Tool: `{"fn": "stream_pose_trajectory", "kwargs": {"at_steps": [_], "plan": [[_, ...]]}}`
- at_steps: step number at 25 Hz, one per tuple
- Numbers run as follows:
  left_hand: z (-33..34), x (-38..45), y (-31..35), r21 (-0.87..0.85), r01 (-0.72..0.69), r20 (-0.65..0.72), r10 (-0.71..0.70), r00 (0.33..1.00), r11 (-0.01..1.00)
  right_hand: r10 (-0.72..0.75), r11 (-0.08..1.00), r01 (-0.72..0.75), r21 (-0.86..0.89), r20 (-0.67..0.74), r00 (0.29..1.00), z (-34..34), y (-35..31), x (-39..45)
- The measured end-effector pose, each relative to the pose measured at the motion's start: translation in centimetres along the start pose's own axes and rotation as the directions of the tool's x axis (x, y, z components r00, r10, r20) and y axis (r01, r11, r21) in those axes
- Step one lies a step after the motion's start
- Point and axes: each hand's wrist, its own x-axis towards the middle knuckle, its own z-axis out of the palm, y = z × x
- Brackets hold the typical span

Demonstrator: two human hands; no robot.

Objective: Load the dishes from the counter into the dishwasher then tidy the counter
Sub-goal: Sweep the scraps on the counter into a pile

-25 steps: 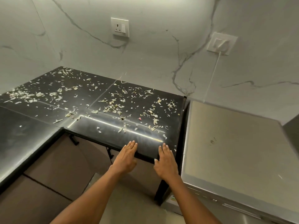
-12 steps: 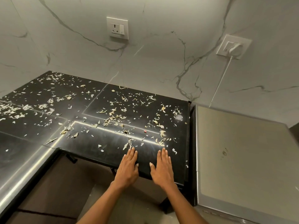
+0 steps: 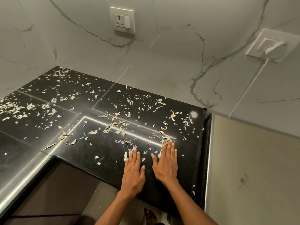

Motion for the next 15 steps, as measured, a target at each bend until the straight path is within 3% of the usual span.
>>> {"fn": "stream_pose_trajectory", "kwargs": {"at_steps": [3, 5, 8, 10, 12, 15], "plan": [[0.0, 1.6, 0.1, -0.059, 0.046, -0.045, -0.049, 0.998, 0.997, -0.22, 0.97, 0.212, 0.114, 0.06, 0.974, -0.5, -1.7, 4.0], [0.0, 2.1, 0.5, -0.098, 0.075, -0.11, -0.086, 0.99, 0.992, -0.297, 0.913, 0.28, 0.297, 0.013, 0.955, -0.9, -1.5, 5.2], [0.2, 2.2, 1.0, -0.12, 0.09, -0.17, -0.11, 0.979, 0.989, -0.126, 0.937, 0.187, 0.295, -0.215, 0.968, -1.2, 1.5, 4.4], [0.3, 2.1, 1.1, -0.135, 0.086, -0.187, -0.111, 0.976, 0.987, 0.018, 0.979, 0.035, 0.199, -0.261, 0.965, -0.9, 3.8, 3.8], [0.1, 2.2, 1.1, -0.186, 0.08, -0.2, -0.117, 0.973, 0.979, 0.092, 0.991, -0.074, 0.11, -0.166, 0.982, -0.7, 3.8, 3.8], [-0.1, 2.2, 1.0, -0.277, 0.053, -0.242, -0.123, 0.963, 0.96, 0.017, 0.997, -0.018, 0.074, 0.022, 1.0, -0.5, -0.3, 5.0]]}}
